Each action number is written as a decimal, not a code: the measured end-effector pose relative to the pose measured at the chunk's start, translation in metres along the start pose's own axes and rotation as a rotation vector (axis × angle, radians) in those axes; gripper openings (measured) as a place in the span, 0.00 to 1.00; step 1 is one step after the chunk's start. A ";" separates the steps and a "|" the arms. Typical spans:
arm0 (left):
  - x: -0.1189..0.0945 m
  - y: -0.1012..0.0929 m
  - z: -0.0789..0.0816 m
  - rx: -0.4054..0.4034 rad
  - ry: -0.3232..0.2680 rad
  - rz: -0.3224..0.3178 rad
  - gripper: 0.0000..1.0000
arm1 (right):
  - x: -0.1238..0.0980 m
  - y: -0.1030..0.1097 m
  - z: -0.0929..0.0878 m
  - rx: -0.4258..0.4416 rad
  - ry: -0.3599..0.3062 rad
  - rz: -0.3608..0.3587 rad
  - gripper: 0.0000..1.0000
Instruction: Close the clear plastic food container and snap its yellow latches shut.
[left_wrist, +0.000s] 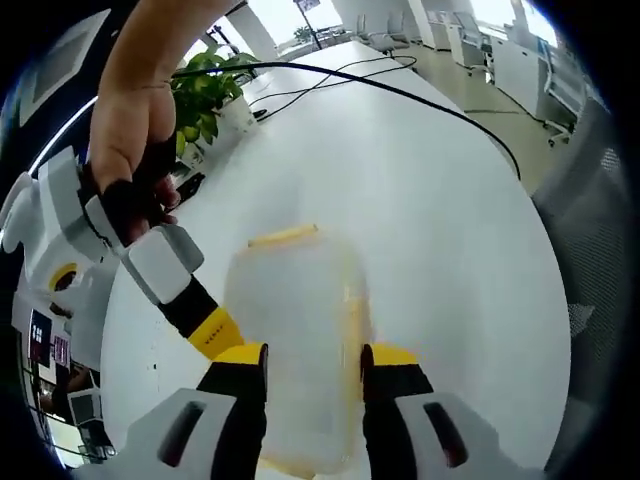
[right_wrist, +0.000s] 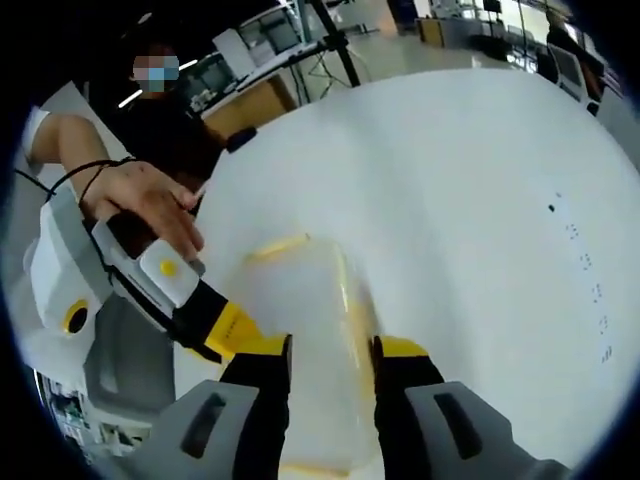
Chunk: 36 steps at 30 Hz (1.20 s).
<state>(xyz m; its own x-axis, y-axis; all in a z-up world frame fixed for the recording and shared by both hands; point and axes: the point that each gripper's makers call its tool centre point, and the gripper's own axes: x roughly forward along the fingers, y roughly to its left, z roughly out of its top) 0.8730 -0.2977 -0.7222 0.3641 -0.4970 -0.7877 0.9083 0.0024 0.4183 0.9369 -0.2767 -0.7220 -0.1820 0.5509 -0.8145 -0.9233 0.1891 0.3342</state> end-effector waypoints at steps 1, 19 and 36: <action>-0.001 -0.001 0.000 -0.016 0.001 -0.009 0.32 | -0.001 0.000 -0.002 -0.004 0.007 -0.013 0.33; -0.045 0.001 -0.013 -0.231 -0.009 -0.004 0.37 | -0.037 0.055 -0.015 -0.057 0.045 -0.097 0.37; -0.066 0.010 -0.034 -0.391 0.025 0.039 0.34 | -0.061 0.082 -0.046 -0.010 0.043 -0.162 0.40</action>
<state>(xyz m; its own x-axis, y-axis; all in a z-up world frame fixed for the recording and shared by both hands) 0.8646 -0.2349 -0.6814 0.4005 -0.4691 -0.7871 0.9018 0.3540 0.2478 0.8566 -0.3324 -0.6671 -0.0442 0.4788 -0.8768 -0.9451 0.2645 0.1921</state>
